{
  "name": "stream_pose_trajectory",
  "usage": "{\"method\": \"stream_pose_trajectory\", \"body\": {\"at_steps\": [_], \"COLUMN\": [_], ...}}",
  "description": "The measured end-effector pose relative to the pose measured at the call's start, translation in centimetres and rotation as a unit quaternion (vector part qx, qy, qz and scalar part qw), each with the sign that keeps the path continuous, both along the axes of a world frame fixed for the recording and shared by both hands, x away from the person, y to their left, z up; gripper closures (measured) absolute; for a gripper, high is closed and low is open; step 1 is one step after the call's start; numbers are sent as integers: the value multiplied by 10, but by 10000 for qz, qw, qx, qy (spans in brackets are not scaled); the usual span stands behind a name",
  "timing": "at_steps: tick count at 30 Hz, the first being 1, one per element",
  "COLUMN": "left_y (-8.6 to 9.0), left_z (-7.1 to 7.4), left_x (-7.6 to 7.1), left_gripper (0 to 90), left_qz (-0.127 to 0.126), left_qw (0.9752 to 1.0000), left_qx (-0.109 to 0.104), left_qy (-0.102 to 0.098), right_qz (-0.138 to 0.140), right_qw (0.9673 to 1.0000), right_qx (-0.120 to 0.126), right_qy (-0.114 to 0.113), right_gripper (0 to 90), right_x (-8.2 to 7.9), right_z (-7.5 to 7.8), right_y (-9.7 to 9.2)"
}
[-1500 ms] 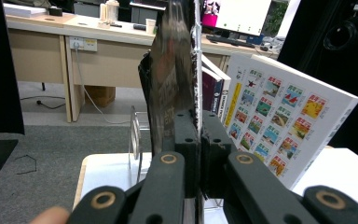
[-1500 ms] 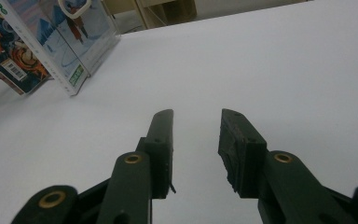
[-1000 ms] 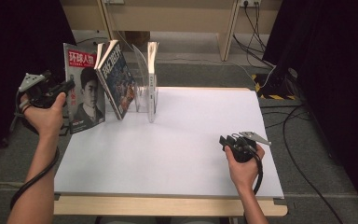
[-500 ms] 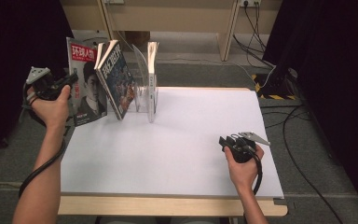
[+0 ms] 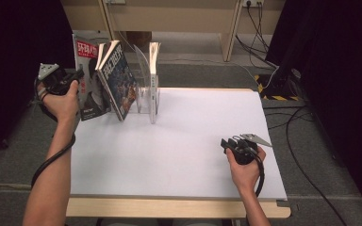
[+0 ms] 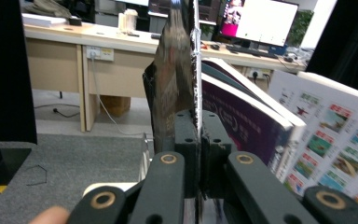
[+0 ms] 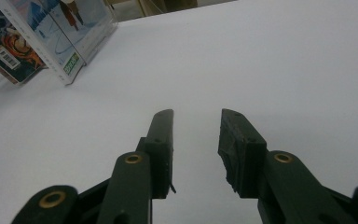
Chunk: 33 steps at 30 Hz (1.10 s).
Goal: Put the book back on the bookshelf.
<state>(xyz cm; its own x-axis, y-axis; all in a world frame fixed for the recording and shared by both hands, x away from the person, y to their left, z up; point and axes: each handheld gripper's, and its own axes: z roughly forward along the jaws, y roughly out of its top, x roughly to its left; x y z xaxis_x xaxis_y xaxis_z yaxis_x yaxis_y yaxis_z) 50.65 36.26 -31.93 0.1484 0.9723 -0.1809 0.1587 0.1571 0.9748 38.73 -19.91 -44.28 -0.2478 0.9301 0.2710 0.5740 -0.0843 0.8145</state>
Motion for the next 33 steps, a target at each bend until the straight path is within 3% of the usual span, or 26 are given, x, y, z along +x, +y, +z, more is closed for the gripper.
{"method": "stream_pose_trajectory", "body": {"at_steps": [5,7,12,19,27,33], "left_y": [1,3,7,17,21,18], "left_z": [-6,-15,-21,-36,-69,-77], "left_x": [8,11,6,-14,-42,-56], "left_gripper": [867,866,862,848,819,815], "left_qz": [111,147,78,-48,-278,-410], "left_qw": [9999,9998,9999,9993,9988,9983], "left_qx": [-26,6,25,353,266,202], "left_qy": [-97,-100,-141,130,300,354], "right_qz": [-32,-25,-10,-5,-1,15], "right_qw": [10000,10000,10000,10000,10000,10000], "right_qx": [-2,1,-10,-25,-24,-46], "right_qy": [22,35,35,53,51,56], "right_gripper": [656,656,656,655,655,654], "right_x": [0,0,0,-2,-2,-3], "right_z": [-1,-2,-3,-3,-3,-3], "right_y": [-1,-2,-4,-1,1,3]}}
